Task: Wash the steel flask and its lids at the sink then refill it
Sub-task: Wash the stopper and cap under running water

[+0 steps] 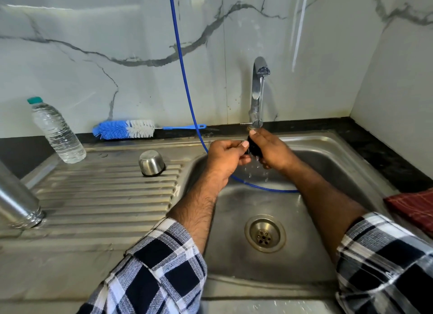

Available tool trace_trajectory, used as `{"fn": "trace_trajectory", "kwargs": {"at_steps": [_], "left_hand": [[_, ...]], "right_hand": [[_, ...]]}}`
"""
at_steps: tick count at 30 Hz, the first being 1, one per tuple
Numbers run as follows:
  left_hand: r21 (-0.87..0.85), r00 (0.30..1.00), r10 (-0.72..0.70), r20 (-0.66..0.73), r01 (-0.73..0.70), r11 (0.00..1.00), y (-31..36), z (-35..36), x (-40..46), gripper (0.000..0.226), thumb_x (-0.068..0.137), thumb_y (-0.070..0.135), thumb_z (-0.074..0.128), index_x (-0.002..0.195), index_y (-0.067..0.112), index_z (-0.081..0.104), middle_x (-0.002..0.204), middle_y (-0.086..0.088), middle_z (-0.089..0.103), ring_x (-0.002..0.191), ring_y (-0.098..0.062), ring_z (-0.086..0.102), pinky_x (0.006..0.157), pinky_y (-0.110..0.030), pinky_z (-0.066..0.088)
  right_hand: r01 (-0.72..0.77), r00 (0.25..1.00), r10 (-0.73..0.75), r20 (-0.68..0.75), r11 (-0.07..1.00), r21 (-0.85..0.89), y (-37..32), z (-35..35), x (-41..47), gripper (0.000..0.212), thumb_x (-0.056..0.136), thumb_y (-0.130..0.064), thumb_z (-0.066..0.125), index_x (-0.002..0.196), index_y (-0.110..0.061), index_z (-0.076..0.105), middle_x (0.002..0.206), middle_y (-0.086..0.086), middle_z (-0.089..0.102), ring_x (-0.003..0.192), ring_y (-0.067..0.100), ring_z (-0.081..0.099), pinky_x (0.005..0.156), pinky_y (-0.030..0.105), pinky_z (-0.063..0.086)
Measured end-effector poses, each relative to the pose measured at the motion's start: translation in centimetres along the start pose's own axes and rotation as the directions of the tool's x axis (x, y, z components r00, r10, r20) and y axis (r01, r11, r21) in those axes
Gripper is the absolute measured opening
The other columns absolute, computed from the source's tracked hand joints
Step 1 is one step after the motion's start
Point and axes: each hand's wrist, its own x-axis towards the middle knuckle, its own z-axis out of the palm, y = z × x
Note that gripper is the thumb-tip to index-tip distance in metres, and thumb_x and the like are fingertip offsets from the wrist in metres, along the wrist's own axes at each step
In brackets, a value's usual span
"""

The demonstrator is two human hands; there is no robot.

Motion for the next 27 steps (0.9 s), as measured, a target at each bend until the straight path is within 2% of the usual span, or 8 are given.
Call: {"fn": "trace_trajectory", "kwargs": {"at_steps": [3,7,12,14,17,20,24,27], "left_hand": [[0.154,0.987,0.162,0.008,-0.161,0.975,-0.2,0.0,0.0,0.012,0.098,0.005,0.074,0.109,0.000,0.076,0.085,-0.008,0.076,0.064,-0.014,0.073,0.068,-0.025,0.065],[0.413,0.921,0.382,0.081,-0.380,0.828,-0.2,0.0,0.3,0.015,0.096,0.016,0.078,0.110,0.010,0.078,0.082,-0.004,0.078,0.062,-0.013,0.075,0.066,-0.026,0.063],[0.011,0.998,0.037,-0.041,-0.036,0.999,0.6,0.5,0.1,0.021,0.103,0.013,0.069,0.086,0.004,0.074,0.070,-0.007,0.074,0.050,-0.013,0.065,0.054,-0.026,0.060],[0.003,0.998,0.064,-0.017,-0.064,0.998,0.2,0.4,0.3,0.016,0.102,0.009,0.070,0.086,0.008,0.074,0.072,-0.004,0.075,0.055,-0.012,0.067,0.059,-0.027,0.062],[0.350,0.928,0.370,0.032,-0.357,0.866,-0.1,0.1,0.2,0.007,0.098,0.016,0.074,0.103,0.012,0.077,0.087,-0.005,0.079,0.069,-0.014,0.073,0.072,-0.027,0.062],[0.532,0.828,0.541,0.149,-0.529,0.662,-0.3,0.1,0.6,0.025,0.093,0.021,0.078,0.117,0.014,0.077,0.102,-0.002,0.077,0.088,-0.016,0.073,0.083,-0.027,0.060],[0.312,0.951,0.304,0.066,-0.309,0.898,-0.5,0.8,0.6,0.019,0.103,0.027,0.069,0.106,0.010,0.076,0.075,0.000,0.073,0.063,-0.017,0.072,0.067,-0.039,0.065],[0.028,0.992,0.123,0.009,-0.123,0.992,-0.2,0.4,0.5,0.020,0.106,0.019,0.066,0.092,0.006,0.073,0.066,-0.006,0.069,0.051,-0.014,0.065,0.054,-0.029,0.060]], "right_hand": [[-0.117,0.990,0.113,-0.089,0.992,-0.040,-0.5,0.0,0.2,0.050,0.108,-0.057,0.041,0.085,-0.020,0.063,0.063,-0.002,0.056,0.053,0.014,0.048,0.053,0.027,0.033],[-0.501,0.864,0.467,0.186,0.829,0.249,-1.4,-1.4,-0.2,0.056,0.102,-0.067,0.042,0.077,-0.019,0.058,0.053,-0.004,0.039,0.041,0.012,0.029,0.040,0.019,0.022],[-0.012,0.998,0.009,-0.060,0.999,-0.050,-1.0,-0.4,-0.4,0.043,0.108,-0.060,0.042,0.095,-0.026,0.064,0.077,-0.002,0.065,0.066,0.015,0.058,0.059,0.029,0.041],[0.066,0.990,-0.081,-0.115,0.989,-0.130,-0.7,0.1,-0.1,0.040,0.110,-0.054,0.042,0.092,-0.026,0.064,0.086,-0.001,0.068,0.080,0.019,0.063,0.069,0.033,0.043],[-0.180,0.981,0.179,-0.074,0.983,-0.018,-1.2,-0.6,0.2,0.052,0.107,-0.060,0.038,0.084,-0.021,0.064,0.069,0.001,0.060,0.057,0.019,0.052,0.055,0.029,0.036],[-0.527,0.850,0.476,0.226,0.793,0.307,-1.3,-2.1,-0.1,0.060,0.101,-0.070,0.040,0.073,-0.020,0.058,0.055,-0.003,0.038,0.041,0.013,0.028,0.039,0.020,0.022],[-0.290,0.956,0.280,0.083,0.940,0.177,-1.2,-2.4,-0.1,0.053,0.103,-0.068,0.044,0.085,-0.022,0.062,0.062,0.000,0.048,0.046,0.014,0.036,0.044,0.023,0.027],[-0.066,0.998,0.067,0.001,0.998,-0.024,-1.9,-1.1,-0.3,0.037,0.110,-0.056,0.038,0.096,-0.028,0.058,0.076,0.001,0.055,0.062,0.015,0.049,0.055,0.027,0.036]]}}
